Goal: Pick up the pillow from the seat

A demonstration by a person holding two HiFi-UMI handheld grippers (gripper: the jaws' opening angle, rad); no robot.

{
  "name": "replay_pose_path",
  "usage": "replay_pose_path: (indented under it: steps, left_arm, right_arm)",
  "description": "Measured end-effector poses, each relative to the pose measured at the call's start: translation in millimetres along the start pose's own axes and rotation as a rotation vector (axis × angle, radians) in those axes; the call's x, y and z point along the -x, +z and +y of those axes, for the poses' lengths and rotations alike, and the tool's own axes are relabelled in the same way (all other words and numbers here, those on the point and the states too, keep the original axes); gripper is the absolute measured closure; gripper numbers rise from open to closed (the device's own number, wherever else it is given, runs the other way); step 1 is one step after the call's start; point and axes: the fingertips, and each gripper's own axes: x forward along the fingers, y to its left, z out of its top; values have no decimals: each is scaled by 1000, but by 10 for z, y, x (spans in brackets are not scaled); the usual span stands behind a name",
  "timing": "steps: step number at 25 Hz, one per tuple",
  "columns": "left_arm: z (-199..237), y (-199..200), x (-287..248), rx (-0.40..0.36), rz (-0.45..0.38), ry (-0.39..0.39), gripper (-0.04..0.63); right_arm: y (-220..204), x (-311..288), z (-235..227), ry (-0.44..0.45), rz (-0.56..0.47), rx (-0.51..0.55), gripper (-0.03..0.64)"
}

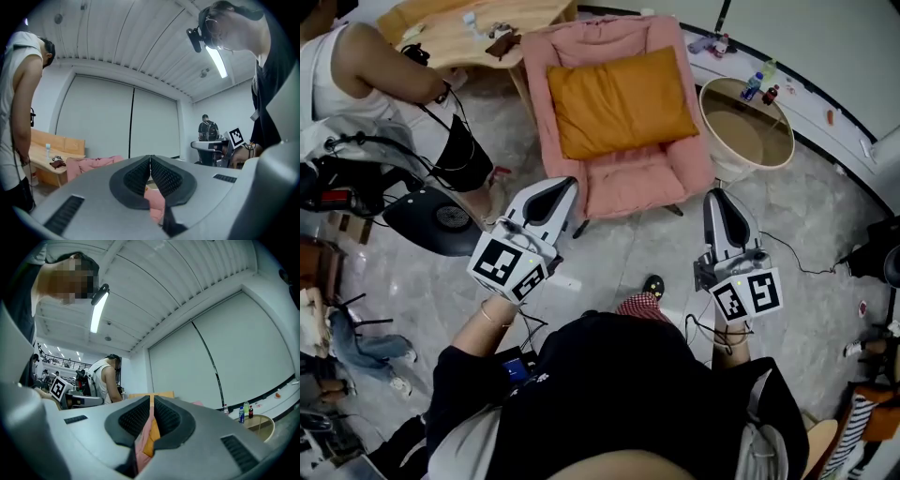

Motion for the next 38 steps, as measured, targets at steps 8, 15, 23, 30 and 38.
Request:
replay_pose_path:
  steps: [8, 15, 23, 30, 38]
  left_arm:
    - [95, 51, -467, 7, -8, 88, 584]
    - [34, 60, -825, -6, 14, 136, 584]
    - [-9, 6, -1101, -8, 49, 203, 584]
    - [-74, 26, -1361, -20, 55, 207, 584]
    - [174, 75, -1480, -81, 31, 252, 584]
  right_arm:
    - [52, -360, -493, 91, 2, -17, 594]
    - [66, -488, -932, 140, 4, -32, 594]
    - [-22, -499, -1292, 190, 15, -78, 594]
    - [-115, -411, -1594, 176, 24, -104, 594]
    - [-74, -518, -1669, 184, 18, -88, 594]
